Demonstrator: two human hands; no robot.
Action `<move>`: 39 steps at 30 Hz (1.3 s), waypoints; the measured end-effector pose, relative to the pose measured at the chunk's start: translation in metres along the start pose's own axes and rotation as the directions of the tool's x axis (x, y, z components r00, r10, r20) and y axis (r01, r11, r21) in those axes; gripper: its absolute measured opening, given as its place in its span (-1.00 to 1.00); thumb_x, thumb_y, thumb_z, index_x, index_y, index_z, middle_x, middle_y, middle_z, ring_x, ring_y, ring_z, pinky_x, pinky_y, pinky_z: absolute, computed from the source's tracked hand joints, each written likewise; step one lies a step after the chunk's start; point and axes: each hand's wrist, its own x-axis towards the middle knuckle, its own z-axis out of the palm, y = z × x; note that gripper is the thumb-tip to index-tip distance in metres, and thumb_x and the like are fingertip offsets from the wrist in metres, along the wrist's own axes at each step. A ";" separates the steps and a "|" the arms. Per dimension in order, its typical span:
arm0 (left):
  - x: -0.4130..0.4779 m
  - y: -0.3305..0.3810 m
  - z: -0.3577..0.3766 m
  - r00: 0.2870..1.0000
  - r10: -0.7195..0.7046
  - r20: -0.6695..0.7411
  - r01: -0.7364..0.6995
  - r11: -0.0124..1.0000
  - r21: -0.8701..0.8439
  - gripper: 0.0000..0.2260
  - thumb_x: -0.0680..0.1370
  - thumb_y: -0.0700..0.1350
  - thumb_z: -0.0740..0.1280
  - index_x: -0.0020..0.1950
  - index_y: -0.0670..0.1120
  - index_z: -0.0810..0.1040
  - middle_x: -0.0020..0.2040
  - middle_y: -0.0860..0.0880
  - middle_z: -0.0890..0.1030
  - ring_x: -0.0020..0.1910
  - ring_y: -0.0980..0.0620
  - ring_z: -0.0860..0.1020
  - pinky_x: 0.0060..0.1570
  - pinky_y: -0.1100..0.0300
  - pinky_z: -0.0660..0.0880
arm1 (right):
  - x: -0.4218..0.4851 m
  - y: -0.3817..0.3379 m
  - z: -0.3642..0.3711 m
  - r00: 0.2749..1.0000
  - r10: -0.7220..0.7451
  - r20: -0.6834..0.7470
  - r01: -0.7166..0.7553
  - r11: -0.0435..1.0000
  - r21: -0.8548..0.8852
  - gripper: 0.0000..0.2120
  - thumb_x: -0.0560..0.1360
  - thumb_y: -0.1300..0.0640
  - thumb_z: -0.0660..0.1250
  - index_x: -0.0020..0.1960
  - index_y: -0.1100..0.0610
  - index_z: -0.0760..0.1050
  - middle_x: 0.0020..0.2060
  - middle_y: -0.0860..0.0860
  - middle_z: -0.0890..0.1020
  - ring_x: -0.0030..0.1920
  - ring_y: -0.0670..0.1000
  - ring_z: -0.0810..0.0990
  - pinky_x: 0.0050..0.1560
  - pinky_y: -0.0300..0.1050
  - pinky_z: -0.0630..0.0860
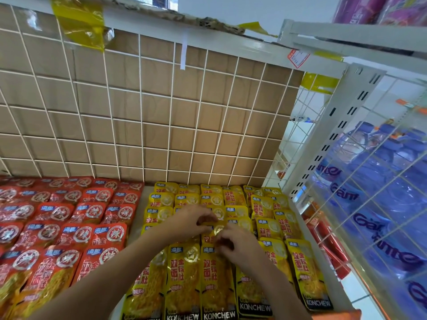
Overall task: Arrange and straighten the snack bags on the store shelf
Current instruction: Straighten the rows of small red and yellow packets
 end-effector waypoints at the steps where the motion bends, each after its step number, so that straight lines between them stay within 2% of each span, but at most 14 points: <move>1: -0.001 0.000 0.000 1.000 0.000 -0.002 0.000 1.000 -0.003 -0.73 0.52 -0.05 0.34 0.21 0.02 0.52 -0.06 0.13 0.44 -0.15 0.21 0.37 -0.26 0.53 0.23 | 0.000 0.000 0.000 1.000 0.000 -0.003 0.000 1.000 0.004 -0.81 0.47 0.11 0.31 0.07 0.03 0.57 -0.09 -0.16 0.41 0.05 -0.09 0.45 0.05 -0.21 0.37; 4: -0.001 0.001 0.000 1.000 -0.002 -0.011 0.002 1.000 -0.003 -0.72 0.53 -0.05 0.32 0.23 0.01 0.52 0.01 0.08 0.48 -0.10 0.21 0.37 -0.24 0.52 0.25 | 0.000 0.000 0.002 1.000 0.017 -0.018 -0.017 1.000 0.023 -0.81 0.48 0.18 0.30 0.06 0.03 0.57 -0.08 -0.19 0.41 0.07 -0.13 0.45 0.05 -0.29 0.33; 8: -0.003 0.003 0.002 0.999 -0.029 -0.018 0.030 1.000 0.011 -0.70 0.54 -0.05 0.30 0.28 0.00 0.49 0.20 0.01 0.51 0.22 0.10 0.38 0.02 0.39 0.22 | 0.002 0.001 -0.001 0.998 0.058 -0.004 -0.057 0.997 0.057 -0.81 0.48 0.24 0.27 0.03 0.05 0.58 -0.09 -0.16 0.45 0.07 -0.11 0.46 0.08 -0.27 0.35; 12: -0.008 0.006 0.000 0.997 -0.048 -0.059 0.047 0.999 -0.016 -0.70 0.54 -0.04 0.30 0.28 0.03 0.48 0.18 0.04 0.46 0.14 0.08 0.45 0.01 0.36 0.33 | 0.002 0.003 -0.003 0.997 0.069 0.020 -0.070 0.996 0.057 -0.80 0.49 0.25 0.26 0.00 0.03 0.59 -0.10 -0.12 0.47 0.05 -0.09 0.47 0.09 -0.20 0.40; 14: -0.015 0.006 -0.002 0.995 -0.042 -0.091 0.045 0.999 0.029 -0.70 0.55 -0.03 0.28 0.29 0.05 0.46 0.22 0.07 0.43 0.24 0.09 0.40 0.15 0.29 0.33 | 0.002 0.003 -0.002 0.997 0.074 0.025 -0.075 0.995 0.066 -0.79 0.48 0.25 0.26 0.00 0.03 0.59 -0.10 -0.12 0.48 0.03 -0.09 0.47 0.08 -0.20 0.40; 19: -0.046 -0.006 -0.005 0.997 -0.049 -0.060 0.056 0.991 0.121 -0.59 0.55 0.08 0.22 0.39 0.14 0.31 0.40 0.13 0.28 0.41 0.12 0.22 0.37 0.14 0.14 | -0.001 0.004 -0.001 0.997 0.072 0.019 -0.074 0.994 0.078 -0.84 0.50 0.18 0.29 0.02 0.01 0.57 -0.03 -0.09 0.52 0.06 -0.10 0.46 0.15 -0.18 0.40; 22: -0.065 -0.012 0.000 0.995 -0.100 -0.004 0.099 0.976 0.192 -0.45 0.53 0.20 0.18 0.48 0.17 0.09 0.49 0.20 0.04 0.49 0.12 0.00 0.43 0.16 -0.12 | -0.004 0.002 0.001 0.998 0.065 -0.003 -0.065 0.997 0.049 -0.84 0.49 0.06 0.32 0.07 -0.03 0.53 -0.04 -0.14 0.46 0.03 -0.17 0.40 0.11 -0.29 0.32; 24: -0.074 -0.011 0.005 0.995 -0.089 0.034 0.077 0.959 0.272 -0.27 0.41 0.45 -0.05 0.50 0.18 -0.08 0.49 0.21 -0.18 0.50 0.12 -0.17 0.40 0.18 -0.28 | -0.007 0.000 0.002 0.997 0.060 -0.047 -0.059 0.998 0.024 -0.80 0.50 0.01 0.30 0.12 -0.05 0.50 -0.01 -0.17 0.41 0.05 -0.20 0.35 0.15 -0.30 0.30; 26: -0.081 -0.010 0.012 0.995 -0.094 0.043 0.075 0.942 0.326 -0.14 0.27 0.53 -0.30 0.50 0.16 -0.17 0.48 0.14 -0.29 0.48 0.09 -0.28 0.40 0.17 -0.38 | -0.009 -0.001 0.005 0.994 0.064 -0.084 -0.063 0.998 0.016 -0.70 0.51 -0.02 0.28 0.23 -0.07 0.43 0.12 -0.16 0.41 0.16 -0.19 0.33 0.26 -0.27 0.28; 28: -0.085 -0.008 0.016 0.998 -0.059 0.000 0.053 0.897 0.439 -0.19 0.39 0.47 -0.29 0.52 0.06 0.00 0.53 0.02 -0.07 0.51 -0.01 -0.06 0.42 0.12 -0.27 | -0.011 -0.001 0.009 0.994 0.073 -0.085 -0.073 0.997 0.002 -0.54 0.52 -0.07 0.24 0.39 -0.09 0.26 0.30 -0.17 0.34 0.31 -0.17 0.25 0.36 -0.23 0.16; 30: -0.087 -0.006 0.020 0.993 -0.121 0.016 0.097 0.865 0.492 -0.34 0.54 0.36 -0.18 0.43 -0.01 0.29 0.44 -0.06 0.32 0.41 -0.05 0.31 0.33 0.02 0.02 | -0.012 0.001 0.012 0.996 0.076 -0.049 -0.079 0.996 -0.046 -0.40 0.49 -0.23 0.12 0.47 -0.10 0.08 0.39 -0.20 0.22 0.38 -0.22 0.11 0.41 -0.22 0.01; 31: -0.087 -0.007 0.022 0.989 -0.143 0.028 0.111 0.863 0.492 -0.38 0.56 0.33 -0.16 0.40 -0.01 0.34 0.39 -0.05 0.40 0.37 -0.04 0.36 0.29 -0.01 0.10 | -0.013 0.002 0.014 0.996 0.081 -0.023 -0.082 0.993 -0.080 -0.31 0.43 -0.34 0.01 0.49 -0.11 0.02 0.42 -0.21 0.16 0.38 -0.25 0.05 0.40 -0.23 -0.07; 34: -0.086 -0.009 0.028 0.990 -0.141 0.028 0.109 0.865 0.489 -0.41 0.57 0.32 -0.13 0.40 0.00 0.32 0.39 -0.03 0.40 0.40 -0.01 0.31 0.27 -0.02 0.13 | -0.012 0.005 0.016 0.996 0.093 0.001 -0.092 0.988 -0.120 -0.12 0.24 -0.45 -0.24 0.49 -0.10 0.01 0.47 -0.21 0.09 0.44 -0.20 0.03 0.36 -0.25 -0.16; 39: -0.086 -0.008 0.029 0.990 -0.141 -0.008 0.123 0.837 0.532 -0.41 0.57 0.30 -0.12 0.40 -0.01 0.34 0.38 -0.03 0.41 0.36 -0.03 0.36 0.27 -0.02 0.14 | -0.011 0.007 0.016 0.996 0.094 -0.007 -0.094 0.986 -0.138 -0.08 0.21 -0.49 -0.26 0.47 -0.10 0.10 0.47 -0.20 0.11 0.46 -0.15 0.07 0.43 -0.17 -0.05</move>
